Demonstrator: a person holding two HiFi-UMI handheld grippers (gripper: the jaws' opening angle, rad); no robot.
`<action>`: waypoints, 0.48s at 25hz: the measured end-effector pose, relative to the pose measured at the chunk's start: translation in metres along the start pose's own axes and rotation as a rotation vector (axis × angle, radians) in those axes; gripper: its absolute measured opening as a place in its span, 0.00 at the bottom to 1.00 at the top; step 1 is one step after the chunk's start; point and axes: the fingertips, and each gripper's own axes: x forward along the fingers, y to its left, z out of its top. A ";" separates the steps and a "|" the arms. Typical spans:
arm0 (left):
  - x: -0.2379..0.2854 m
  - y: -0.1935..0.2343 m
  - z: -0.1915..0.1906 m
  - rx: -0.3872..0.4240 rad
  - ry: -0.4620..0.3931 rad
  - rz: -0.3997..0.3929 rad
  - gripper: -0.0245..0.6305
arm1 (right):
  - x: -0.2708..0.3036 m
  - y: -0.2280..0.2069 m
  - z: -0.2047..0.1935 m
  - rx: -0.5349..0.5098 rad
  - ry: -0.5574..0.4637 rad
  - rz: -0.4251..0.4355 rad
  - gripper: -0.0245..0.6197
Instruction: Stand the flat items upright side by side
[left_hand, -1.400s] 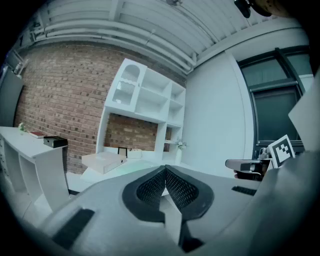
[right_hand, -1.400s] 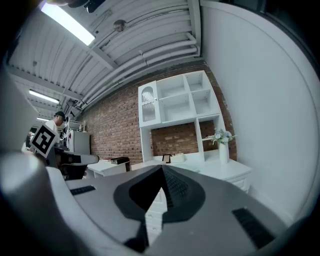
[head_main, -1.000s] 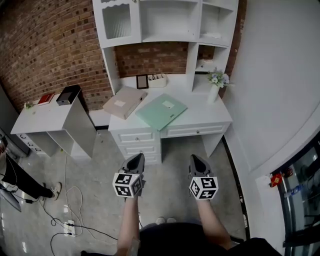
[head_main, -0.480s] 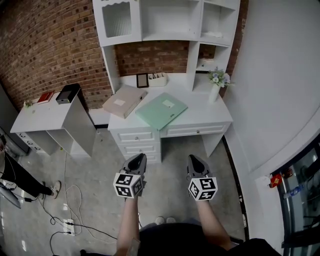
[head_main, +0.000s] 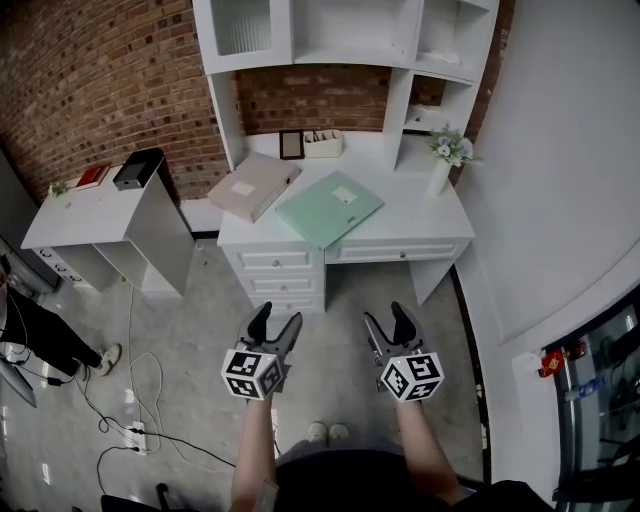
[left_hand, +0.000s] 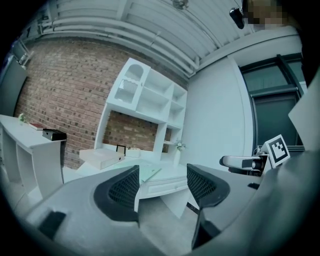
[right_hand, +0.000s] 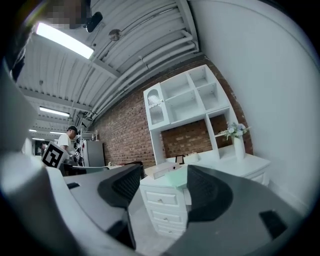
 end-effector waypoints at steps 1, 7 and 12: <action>-0.001 0.001 -0.002 -0.003 0.004 0.006 0.46 | 0.001 0.000 0.000 0.004 0.001 0.005 0.46; -0.013 0.007 -0.014 -0.018 0.021 0.056 0.48 | 0.008 0.000 -0.004 0.032 0.010 0.037 0.48; -0.020 0.002 -0.025 -0.019 0.004 0.086 0.49 | 0.014 0.001 -0.005 0.027 0.002 0.078 0.48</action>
